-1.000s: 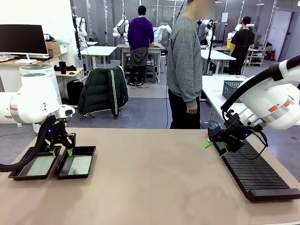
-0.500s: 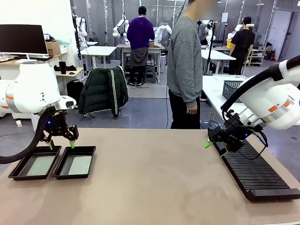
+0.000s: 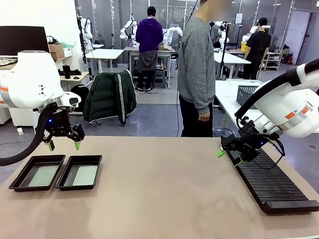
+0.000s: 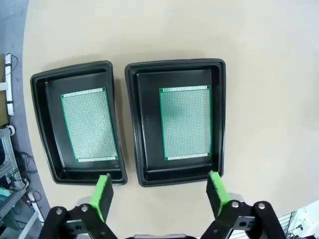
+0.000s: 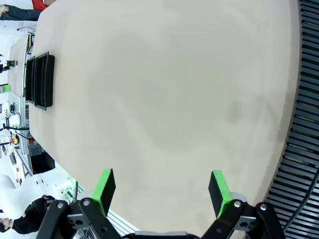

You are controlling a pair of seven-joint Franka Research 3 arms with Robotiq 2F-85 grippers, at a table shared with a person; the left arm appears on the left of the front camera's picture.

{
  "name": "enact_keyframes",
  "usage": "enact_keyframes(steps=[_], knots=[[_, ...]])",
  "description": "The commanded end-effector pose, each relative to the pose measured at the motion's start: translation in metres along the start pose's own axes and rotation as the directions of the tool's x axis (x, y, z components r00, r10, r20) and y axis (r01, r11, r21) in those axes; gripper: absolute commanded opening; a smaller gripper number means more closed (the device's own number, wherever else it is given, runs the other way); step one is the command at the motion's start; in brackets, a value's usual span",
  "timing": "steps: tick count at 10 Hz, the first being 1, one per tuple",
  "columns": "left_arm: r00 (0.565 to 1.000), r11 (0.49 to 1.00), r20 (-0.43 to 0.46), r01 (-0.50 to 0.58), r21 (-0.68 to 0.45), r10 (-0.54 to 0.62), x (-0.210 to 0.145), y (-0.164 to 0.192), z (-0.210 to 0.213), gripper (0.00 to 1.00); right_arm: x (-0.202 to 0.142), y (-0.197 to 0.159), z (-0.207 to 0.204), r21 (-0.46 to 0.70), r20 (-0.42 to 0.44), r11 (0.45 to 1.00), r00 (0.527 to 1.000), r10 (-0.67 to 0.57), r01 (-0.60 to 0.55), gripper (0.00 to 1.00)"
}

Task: Inspect and transfer BCBs to ESD trays.
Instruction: Pick up the ESD tray and place it on the left side of the table.

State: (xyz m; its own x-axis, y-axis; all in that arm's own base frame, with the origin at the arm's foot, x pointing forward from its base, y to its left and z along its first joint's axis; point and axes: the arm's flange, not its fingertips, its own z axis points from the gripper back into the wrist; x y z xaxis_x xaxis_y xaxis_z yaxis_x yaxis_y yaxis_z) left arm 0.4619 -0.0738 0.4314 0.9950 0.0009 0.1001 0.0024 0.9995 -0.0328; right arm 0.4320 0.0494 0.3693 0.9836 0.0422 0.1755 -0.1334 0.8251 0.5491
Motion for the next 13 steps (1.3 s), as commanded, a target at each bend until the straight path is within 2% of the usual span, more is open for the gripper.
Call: enact_keyframes(steps=[1, 6, 7, 13], knots=[[1.000, 1.000, -0.018, -0.002, 0.021, 0.002, -0.001, -0.006, 0.010, 1.00, -0.001, 0.000, -0.001, -0.001, 0.002, 1.000, 1.000, -0.001, 0.001, 1.00], [1.000, 0.998, -0.001, 0.007, 0.056, -0.007, -0.002, -0.017, 0.040, 1.00, -0.001, 0.000, -0.001, -0.001, 0.002, 1.000, 1.000, -0.001, 0.001, 1.00], [1.000, 1.000, 0.008, 0.019, 0.008, -0.019, 0.000, -0.010, 0.027, 1.00, -0.001, 0.000, -0.001, -0.001, 0.002, 1.000, 1.000, -0.001, 0.001, 1.00], [1.000, 1.000, 0.008, 0.019, 0.008, -0.019, 0.000, -0.010, 0.027, 1.00, -0.001, 0.000, -0.001, -0.001, 0.002, 1.000, 1.000, -0.001, 0.001, 1.00]])
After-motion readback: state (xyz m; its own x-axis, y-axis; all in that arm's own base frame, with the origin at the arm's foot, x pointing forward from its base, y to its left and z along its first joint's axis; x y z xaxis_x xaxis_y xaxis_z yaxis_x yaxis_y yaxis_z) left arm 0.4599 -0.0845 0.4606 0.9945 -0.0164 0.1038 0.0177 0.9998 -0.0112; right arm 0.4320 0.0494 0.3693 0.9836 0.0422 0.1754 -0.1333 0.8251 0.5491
